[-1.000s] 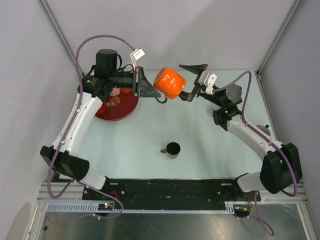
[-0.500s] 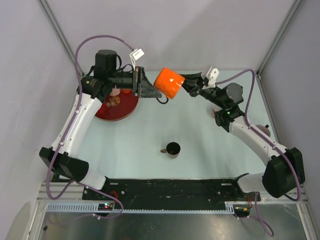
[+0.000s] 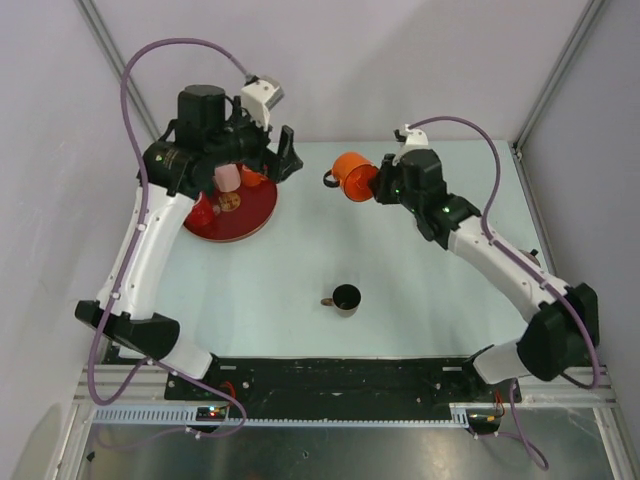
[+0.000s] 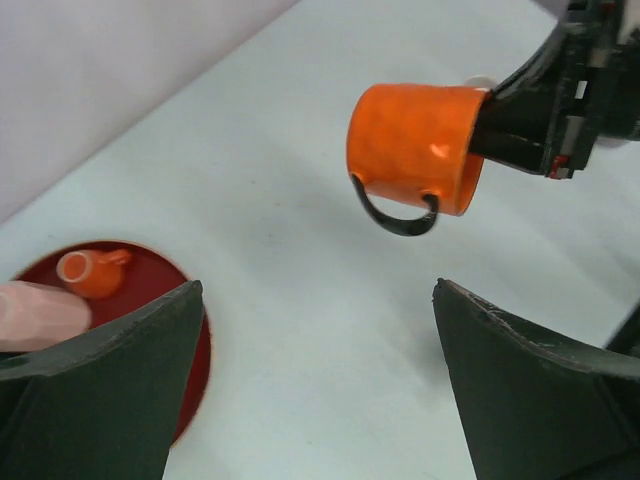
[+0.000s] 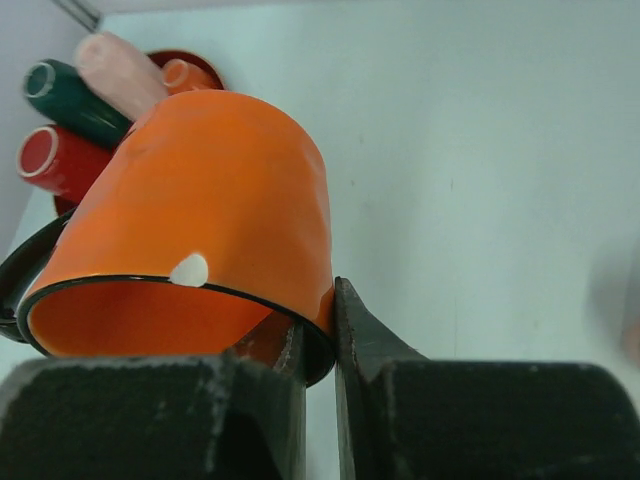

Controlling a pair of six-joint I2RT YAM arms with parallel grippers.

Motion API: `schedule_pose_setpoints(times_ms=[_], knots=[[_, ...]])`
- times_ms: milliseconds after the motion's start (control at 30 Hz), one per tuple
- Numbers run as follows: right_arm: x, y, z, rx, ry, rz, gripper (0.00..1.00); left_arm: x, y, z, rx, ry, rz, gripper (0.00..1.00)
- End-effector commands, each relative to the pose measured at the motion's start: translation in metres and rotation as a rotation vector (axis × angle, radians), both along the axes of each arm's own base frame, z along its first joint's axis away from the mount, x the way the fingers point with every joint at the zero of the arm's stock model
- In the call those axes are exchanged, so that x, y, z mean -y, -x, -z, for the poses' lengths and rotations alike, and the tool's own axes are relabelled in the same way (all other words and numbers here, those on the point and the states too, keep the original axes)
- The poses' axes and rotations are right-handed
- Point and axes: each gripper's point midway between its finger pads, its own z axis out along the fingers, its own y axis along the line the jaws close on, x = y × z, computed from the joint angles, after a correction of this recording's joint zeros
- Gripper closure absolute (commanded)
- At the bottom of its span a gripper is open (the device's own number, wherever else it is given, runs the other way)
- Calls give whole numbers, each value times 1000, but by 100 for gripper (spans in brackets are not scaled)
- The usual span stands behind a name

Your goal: Turn the mug right side up

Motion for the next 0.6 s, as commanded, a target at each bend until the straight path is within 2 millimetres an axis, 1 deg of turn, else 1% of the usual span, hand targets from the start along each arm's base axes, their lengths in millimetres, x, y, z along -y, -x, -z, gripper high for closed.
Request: schedule_pose_setpoints(times_ms=[0, 100, 200, 367, 433, 533, 567], knots=[[-4, -9, 5, -199, -104, 186, 100, 7, -5, 5, 155, -252, 7, 0], [-21, -14, 16, -269, -129, 188, 100, 33, -11, 25, 210, -356, 33, 0], [-36, -18, 16, -311, -160, 162, 100, 50, -25, 45, 254, -416, 30, 0], [-55, -18, 16, -344, -210, 121, 100, 77, -34, 68, 303, -448, 64, 0], [-61, -16, 16, -354, -226, 103, 100, 82, -39, 85, 311, -481, 75, 1], [-69, -11, 14, -355, -232, 78, 100, 75, -51, 112, 326, -565, 48, 9], [-71, -10, 13, -353, -233, 72, 100, 74, -54, 116, 336, -581, 41, 11]])
